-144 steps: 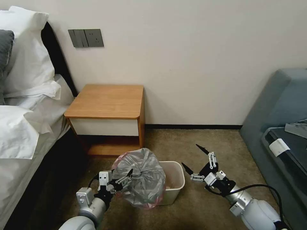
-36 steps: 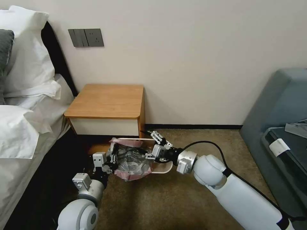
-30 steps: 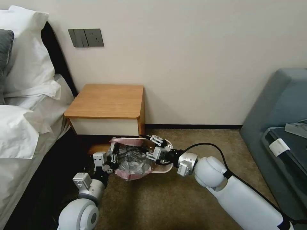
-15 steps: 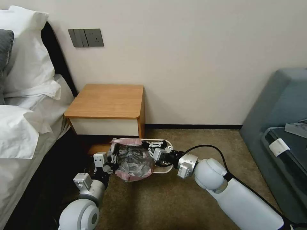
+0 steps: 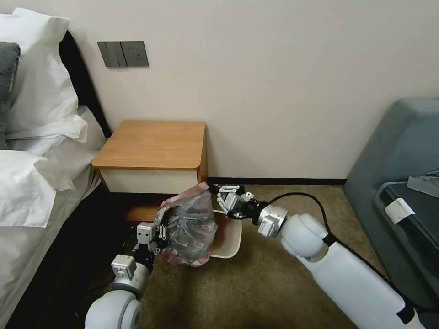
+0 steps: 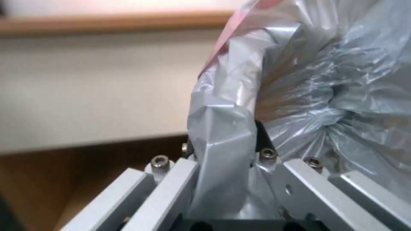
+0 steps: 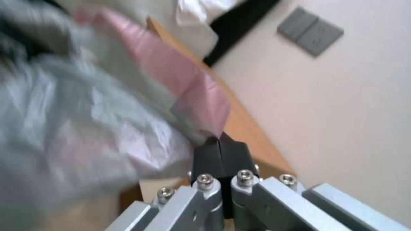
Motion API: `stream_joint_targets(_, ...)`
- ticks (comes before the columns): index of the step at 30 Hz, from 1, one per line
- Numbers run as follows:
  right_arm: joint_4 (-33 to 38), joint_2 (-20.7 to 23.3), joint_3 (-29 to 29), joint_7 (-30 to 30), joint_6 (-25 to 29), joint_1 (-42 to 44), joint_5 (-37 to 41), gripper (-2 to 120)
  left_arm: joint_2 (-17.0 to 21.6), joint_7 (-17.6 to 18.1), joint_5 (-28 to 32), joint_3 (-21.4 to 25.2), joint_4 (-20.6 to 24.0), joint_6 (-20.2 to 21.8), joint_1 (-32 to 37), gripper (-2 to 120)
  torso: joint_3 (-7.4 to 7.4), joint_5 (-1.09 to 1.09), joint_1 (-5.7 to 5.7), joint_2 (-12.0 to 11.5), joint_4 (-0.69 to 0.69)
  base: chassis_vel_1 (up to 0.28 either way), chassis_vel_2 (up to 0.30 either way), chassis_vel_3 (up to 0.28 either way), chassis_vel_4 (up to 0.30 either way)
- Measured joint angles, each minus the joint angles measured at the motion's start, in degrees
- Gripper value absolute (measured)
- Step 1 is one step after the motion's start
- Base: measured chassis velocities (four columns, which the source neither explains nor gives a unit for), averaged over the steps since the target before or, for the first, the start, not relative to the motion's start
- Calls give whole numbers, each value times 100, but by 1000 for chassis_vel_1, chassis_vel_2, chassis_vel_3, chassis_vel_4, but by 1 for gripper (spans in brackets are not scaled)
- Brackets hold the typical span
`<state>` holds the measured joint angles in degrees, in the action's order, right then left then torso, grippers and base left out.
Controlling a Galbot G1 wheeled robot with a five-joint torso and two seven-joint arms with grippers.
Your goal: Pick up the garbage bag from the table and place it over the trash can.
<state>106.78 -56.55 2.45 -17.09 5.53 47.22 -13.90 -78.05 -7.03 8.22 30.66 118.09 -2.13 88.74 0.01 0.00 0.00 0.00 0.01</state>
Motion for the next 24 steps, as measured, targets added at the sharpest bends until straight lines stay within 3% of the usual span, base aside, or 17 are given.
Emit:
stream_joint_targets(2,-135,48,-34,5,15,-32,15,0,9,-241,13,33,-66,-593,1,3,0,1,0,0,1,0,0,0,0)
stream_joint_targets(6,-260,76,-44,7,26,-77,20,0,9,-513,127,35,-111,-1083,1,3,0,0,0,0,1,0,0,0,0)
stream_joint_targets(10,-317,116,-46,7,27,-114,23,0,8,-642,265,35,-117,-1251,-1,3,1,0,0,0,0,0,0,0,0)
stream_joint_targets(16,-257,240,-136,-48,30,-85,30,0,9,-585,354,40,-136,-1278,-20,3,0,0,0,0,0,0,0,0,0)
stream_joint_targets(18,-120,294,-267,-77,23,43,49,7,9,-411,355,45,-167,-1196,-39,3,-1,0,0,0,-1,0,0,0,0)
stream_joint_targets(22,984,586,-724,229,-236,951,781,26,-22,286,320,68,-247,-590,-81,3,-2,1,0,1,-3,0,0,0,0)
stream_joint_targets(24,1194,627,-756,413,-364,1101,1076,30,-47,398,409,85,-246,-494,-81,3,-2,2,0,1,-4,0,0,0,0)
